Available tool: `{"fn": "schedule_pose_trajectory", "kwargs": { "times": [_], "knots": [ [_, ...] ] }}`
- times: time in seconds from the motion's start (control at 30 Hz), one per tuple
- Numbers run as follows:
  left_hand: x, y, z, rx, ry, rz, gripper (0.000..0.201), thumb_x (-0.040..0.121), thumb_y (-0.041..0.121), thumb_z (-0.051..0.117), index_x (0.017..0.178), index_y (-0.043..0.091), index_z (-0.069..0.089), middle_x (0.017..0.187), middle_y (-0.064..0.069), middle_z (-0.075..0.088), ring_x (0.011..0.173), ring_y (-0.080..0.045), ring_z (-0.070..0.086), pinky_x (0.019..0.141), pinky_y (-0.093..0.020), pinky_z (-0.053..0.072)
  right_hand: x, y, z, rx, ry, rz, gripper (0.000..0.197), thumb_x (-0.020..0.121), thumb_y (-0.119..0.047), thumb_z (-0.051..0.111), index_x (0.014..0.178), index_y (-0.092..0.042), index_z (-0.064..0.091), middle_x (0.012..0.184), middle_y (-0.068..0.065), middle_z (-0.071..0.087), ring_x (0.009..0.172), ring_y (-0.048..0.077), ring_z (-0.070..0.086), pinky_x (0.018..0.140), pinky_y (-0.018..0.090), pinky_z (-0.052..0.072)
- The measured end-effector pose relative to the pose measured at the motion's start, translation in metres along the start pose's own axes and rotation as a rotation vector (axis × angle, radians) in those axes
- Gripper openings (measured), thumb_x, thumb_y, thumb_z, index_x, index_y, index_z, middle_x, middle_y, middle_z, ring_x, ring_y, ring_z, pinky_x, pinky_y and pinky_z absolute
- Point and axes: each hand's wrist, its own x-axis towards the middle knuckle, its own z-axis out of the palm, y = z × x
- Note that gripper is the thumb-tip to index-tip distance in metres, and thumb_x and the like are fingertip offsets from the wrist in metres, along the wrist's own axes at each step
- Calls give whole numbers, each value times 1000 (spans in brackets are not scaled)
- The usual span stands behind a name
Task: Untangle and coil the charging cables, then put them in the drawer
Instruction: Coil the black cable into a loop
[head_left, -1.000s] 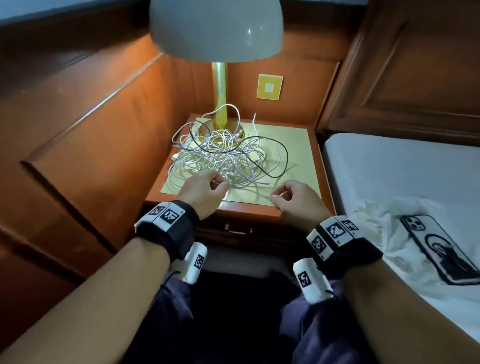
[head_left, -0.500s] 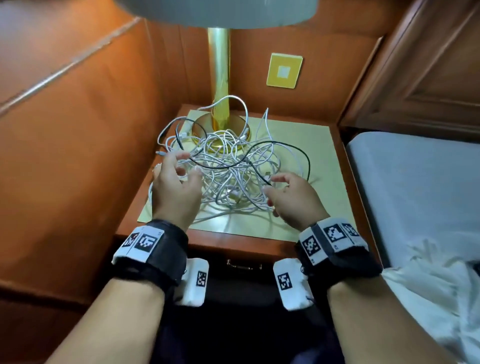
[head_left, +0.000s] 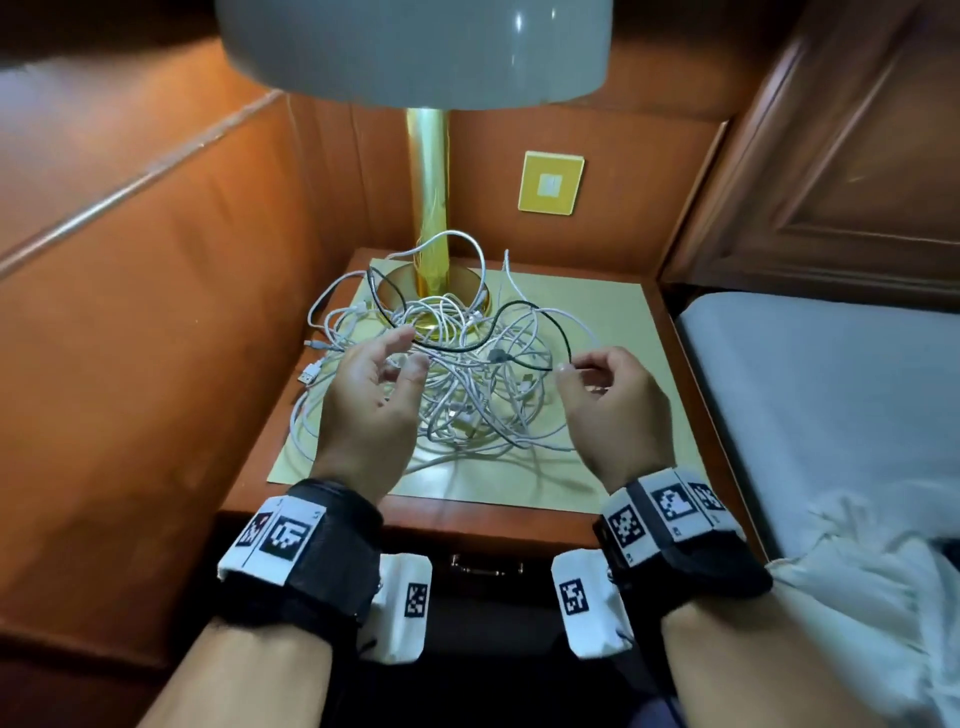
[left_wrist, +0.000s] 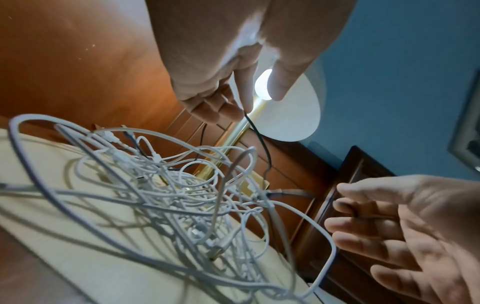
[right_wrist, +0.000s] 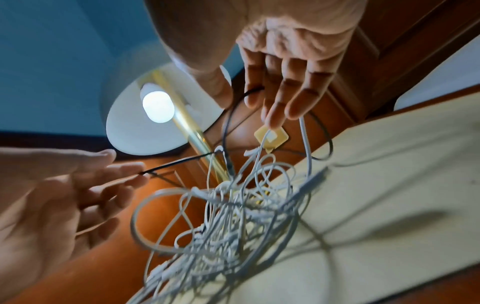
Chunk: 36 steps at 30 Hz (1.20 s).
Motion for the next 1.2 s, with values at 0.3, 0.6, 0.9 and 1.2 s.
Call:
{"fn": "schedule_pose_trajectory", "kwargs": {
  "times": [0.3,0.6,0.9,1.2],
  "knots": [
    [-11,17,-5,-185,254,44,25,89,44,68,106,27,72,104,7,74,98,-11,70,85,-34,59,-3,19,-41,221,449,-155,19,91,-2,56,89,-16,70,92,-6,76,86,5,72,78,13,53],
    [-11,26,0,-424,175,-67,21,87,8,74,105,16,66,82,-3,73,73,-18,70,62,-33,56,-29,6,-34,225,-165,-359,42,86,-9,63,121,-33,62,92,-6,60,54,8,42,54,22,42],
    [-32,52,2,-284,-399,105,17,76,-5,71,85,7,78,69,-10,73,57,-14,64,58,-24,53,-30,1,-17,-97,-418,-347,129,77,-31,85,148,-56,-19,115,-5,48,71,-4,43,74,21,41],
    [-32,49,-7,-197,-615,36,7,78,3,75,80,9,76,73,-14,71,64,-24,61,61,-32,50,-19,10,-14,198,-40,-236,26,107,-29,43,102,-21,67,77,-8,66,72,-1,61,64,11,44]
  ]
}}
